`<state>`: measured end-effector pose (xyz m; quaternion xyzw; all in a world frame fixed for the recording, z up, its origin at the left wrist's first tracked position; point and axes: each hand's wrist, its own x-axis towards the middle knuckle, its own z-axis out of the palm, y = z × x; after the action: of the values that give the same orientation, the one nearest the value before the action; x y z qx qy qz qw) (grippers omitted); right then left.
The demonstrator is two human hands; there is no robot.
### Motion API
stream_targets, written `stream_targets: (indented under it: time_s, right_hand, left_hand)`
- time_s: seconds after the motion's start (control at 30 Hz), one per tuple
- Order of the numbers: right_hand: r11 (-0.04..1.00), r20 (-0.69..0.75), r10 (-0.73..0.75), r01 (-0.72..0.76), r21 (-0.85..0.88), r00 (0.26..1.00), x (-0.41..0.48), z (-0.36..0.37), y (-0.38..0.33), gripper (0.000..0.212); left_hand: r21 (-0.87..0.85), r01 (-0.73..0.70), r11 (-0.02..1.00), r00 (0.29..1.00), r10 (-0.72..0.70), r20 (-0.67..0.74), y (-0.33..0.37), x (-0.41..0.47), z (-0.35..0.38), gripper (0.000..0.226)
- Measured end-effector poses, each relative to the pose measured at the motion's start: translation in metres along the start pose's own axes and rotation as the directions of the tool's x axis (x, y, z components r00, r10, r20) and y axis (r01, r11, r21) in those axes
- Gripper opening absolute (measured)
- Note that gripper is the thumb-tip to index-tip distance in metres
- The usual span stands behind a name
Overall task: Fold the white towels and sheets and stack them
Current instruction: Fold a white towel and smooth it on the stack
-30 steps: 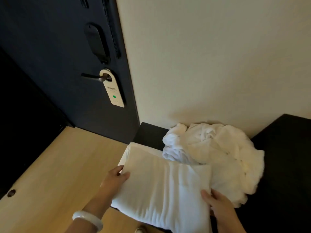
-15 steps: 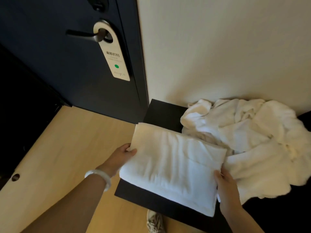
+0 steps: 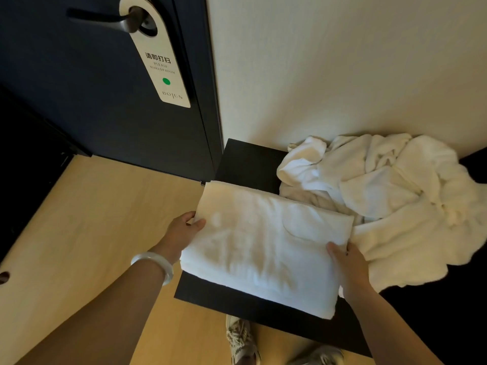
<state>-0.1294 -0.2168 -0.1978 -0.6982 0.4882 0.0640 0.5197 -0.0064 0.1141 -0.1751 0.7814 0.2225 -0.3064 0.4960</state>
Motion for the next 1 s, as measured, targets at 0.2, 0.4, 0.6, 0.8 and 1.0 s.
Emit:
stream_targets:
  time_s: [0.2, 0.4, 0.6, 0.8, 1.0]
  right_hand:
    - [0.995, 0.012, -0.034, 0.035, -0.092, 0.999, -0.007, -0.008, 0.004, 0.048]
    - [0.465, 0.025, -0.731, 0.525, -0.713, 0.682, -0.036, -0.001, -0.007, 0.069]
    - [0.12, 0.441, -0.349, 0.506, -0.854, 0.827, -0.014, 0.005, 0.018, 0.111]
    - [0.304, 0.499, -0.338, 0.595, -0.744, 0.798, -0.017, -0.01, 0.0, 0.09]
    - [0.79, 0.155, -0.475, 0.497, -0.359, 0.866, -0.007, -0.092, -0.039, 0.055]
  left_hand:
    - [0.237, 0.065, 0.969, 0.995, -0.043, -0.094, -0.018, 0.008, 0.005, 0.047]
    - [0.885, -0.272, 0.378, 0.84, 0.542, 0.026, -0.023, -0.009, 0.044, 0.091]
    - [0.86, -0.474, 0.189, 0.854, 0.336, 0.397, -0.026, 0.003, 0.075, 0.102]
    - [0.874, -0.433, 0.222, 0.889, 0.269, 0.372, -0.01, -0.004, 0.081, 0.097]
    - [0.756, -0.555, 0.348, 0.819, 0.389, 0.422, 0.047, -0.045, 0.136, 0.084]
